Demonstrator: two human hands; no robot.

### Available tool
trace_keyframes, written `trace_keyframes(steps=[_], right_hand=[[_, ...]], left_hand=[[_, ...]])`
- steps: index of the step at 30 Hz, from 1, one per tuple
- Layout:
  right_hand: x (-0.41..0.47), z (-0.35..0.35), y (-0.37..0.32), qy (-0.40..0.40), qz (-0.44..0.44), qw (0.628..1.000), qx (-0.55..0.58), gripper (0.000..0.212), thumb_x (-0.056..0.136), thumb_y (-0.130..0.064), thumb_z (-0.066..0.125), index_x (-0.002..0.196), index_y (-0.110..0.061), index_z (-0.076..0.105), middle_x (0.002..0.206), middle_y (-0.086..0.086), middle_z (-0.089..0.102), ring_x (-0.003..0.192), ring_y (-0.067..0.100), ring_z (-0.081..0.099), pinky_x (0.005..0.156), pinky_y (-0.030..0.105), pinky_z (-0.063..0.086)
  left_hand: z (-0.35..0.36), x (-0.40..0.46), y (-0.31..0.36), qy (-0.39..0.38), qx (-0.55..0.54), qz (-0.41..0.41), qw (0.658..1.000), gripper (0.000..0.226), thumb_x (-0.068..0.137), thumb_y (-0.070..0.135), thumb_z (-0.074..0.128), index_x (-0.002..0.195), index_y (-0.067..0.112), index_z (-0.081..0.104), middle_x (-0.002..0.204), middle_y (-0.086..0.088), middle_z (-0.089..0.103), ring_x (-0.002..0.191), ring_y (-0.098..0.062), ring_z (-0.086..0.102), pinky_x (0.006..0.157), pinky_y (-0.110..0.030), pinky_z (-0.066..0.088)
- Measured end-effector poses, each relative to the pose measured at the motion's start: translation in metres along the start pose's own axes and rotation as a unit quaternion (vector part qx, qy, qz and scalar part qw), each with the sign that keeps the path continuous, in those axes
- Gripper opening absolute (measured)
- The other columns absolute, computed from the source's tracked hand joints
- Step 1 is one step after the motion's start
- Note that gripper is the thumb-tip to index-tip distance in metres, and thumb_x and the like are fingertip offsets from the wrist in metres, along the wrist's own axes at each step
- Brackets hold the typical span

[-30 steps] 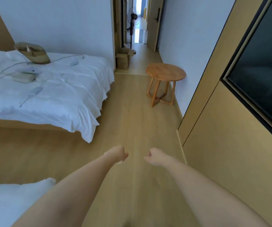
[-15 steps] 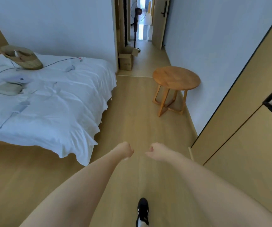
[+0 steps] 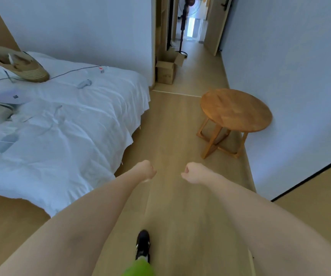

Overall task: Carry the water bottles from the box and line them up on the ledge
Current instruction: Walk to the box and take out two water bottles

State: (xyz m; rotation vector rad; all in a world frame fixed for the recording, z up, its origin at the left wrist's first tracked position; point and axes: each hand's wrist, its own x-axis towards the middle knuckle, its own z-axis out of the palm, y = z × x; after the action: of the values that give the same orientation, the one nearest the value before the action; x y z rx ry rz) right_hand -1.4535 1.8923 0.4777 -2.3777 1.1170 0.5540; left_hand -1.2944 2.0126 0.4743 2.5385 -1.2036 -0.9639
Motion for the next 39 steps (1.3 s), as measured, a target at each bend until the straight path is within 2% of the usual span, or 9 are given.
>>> trace_keyframes(steps=[3,8,10,13,16,19,24,31,39], right_hand=[[0.061,-0.028,0.001,-0.005,0.008,1.0,-0.019,0.042,0.101,-0.04,0.043,0.128,-0.009,0.051,0.121,0.007,0.059,0.106,0.025,0.058,0.089,0.038,0.05],[0.166,-0.084,-0.002,0.009,0.027,1.0,-0.006,0.039,0.101,-0.042,0.043,0.123,-0.011,0.053,0.116,0.005,0.06,0.1,0.023,0.059,0.081,0.036,0.05],[0.201,-0.115,-0.006,0.013,0.04,0.999,0.004,0.038,0.1,-0.042,0.043,0.121,-0.011,0.053,0.117,0.006,0.06,0.101,0.023,0.059,0.084,0.037,0.051],[0.249,-0.166,-0.008,0.048,0.053,0.997,0.041,0.04,0.099,-0.045,0.044,0.119,-0.013,0.054,0.117,0.005,0.06,0.102,0.024,0.059,0.09,0.042,0.051],[0.291,-0.209,-0.005,0.07,0.063,0.993,0.067,0.044,0.096,-0.048,0.045,0.124,-0.014,0.051,0.121,0.004,0.058,0.106,0.024,0.058,0.092,0.042,0.05],[0.339,-0.243,0.005,0.086,0.073,0.99,0.083,0.046,0.096,-0.048,0.045,0.127,-0.013,0.049,0.124,0.005,0.057,0.107,0.024,0.057,0.091,0.041,0.05],[0.433,-0.295,0.033,0.075,0.075,0.993,0.06,0.048,0.097,-0.047,0.046,0.13,-0.013,0.048,0.125,0.006,0.057,0.109,0.024,0.056,0.091,0.041,0.049],[0.581,-0.394,0.072,0.053,0.058,0.996,0.051,0.047,0.097,-0.047,0.045,0.13,-0.013,0.049,0.127,0.005,0.056,0.11,0.024,0.057,0.09,0.039,0.049],[0.717,-0.498,0.09,0.047,0.034,0.998,0.031,0.047,0.097,-0.048,0.045,0.129,-0.014,0.05,0.127,0.005,0.057,0.112,0.025,0.057,0.089,0.038,0.049]], left_hand=[[-0.023,0.066,0.009,-0.013,0.019,0.002,1.0,0.033,0.101,0.022,0.037,0.115,-0.003,0.054,0.097,-0.009,0.048,0.087,-0.022,0.047,0.073,-0.029,0.038],[-0.073,0.19,0.022,-0.021,0.024,0.01,0.999,0.032,0.1,0.021,0.039,0.114,-0.003,0.054,0.086,-0.007,0.049,0.076,-0.019,0.048,0.065,-0.027,0.038],[-0.098,0.234,0.03,-0.03,0.034,0.01,0.999,0.034,0.099,0.022,0.039,0.115,-0.004,0.054,0.086,-0.009,0.051,0.075,-0.019,0.047,0.065,-0.027,0.038],[-0.139,0.297,0.048,-0.039,0.05,0.017,0.998,0.034,0.099,0.024,0.043,0.118,-0.002,0.056,0.089,-0.008,0.056,0.084,-0.023,0.054,0.071,-0.03,0.042],[-0.171,0.351,0.074,-0.033,0.098,0.03,0.994,0.035,0.098,0.024,0.046,0.124,0.003,0.056,0.115,-0.014,0.06,0.109,-0.031,0.057,0.088,-0.036,0.045],[-0.192,0.41,0.098,-0.038,0.099,0.069,0.992,0.031,0.098,0.026,0.044,0.117,0.004,0.055,0.094,-0.006,0.054,0.09,-0.025,0.056,0.076,-0.033,0.044],[-0.221,0.515,0.13,-0.046,0.11,0.084,0.989,0.026,0.098,0.03,0.044,0.11,0.008,0.052,0.078,0.003,0.049,0.081,-0.02,0.055,0.075,-0.033,0.047],[-0.283,0.666,0.173,-0.01,0.082,0.054,0.995,0.032,0.1,0.032,0.042,0.115,0.005,0.052,0.079,0.004,0.048,0.075,-0.015,0.051,0.069,-0.029,0.041],[-0.353,0.802,0.233,0.004,0.066,0.046,0.997,0.032,0.101,0.033,0.04,0.116,0.008,0.05,0.093,-0.001,0.053,0.087,-0.022,0.055,0.084,-0.036,0.049]])
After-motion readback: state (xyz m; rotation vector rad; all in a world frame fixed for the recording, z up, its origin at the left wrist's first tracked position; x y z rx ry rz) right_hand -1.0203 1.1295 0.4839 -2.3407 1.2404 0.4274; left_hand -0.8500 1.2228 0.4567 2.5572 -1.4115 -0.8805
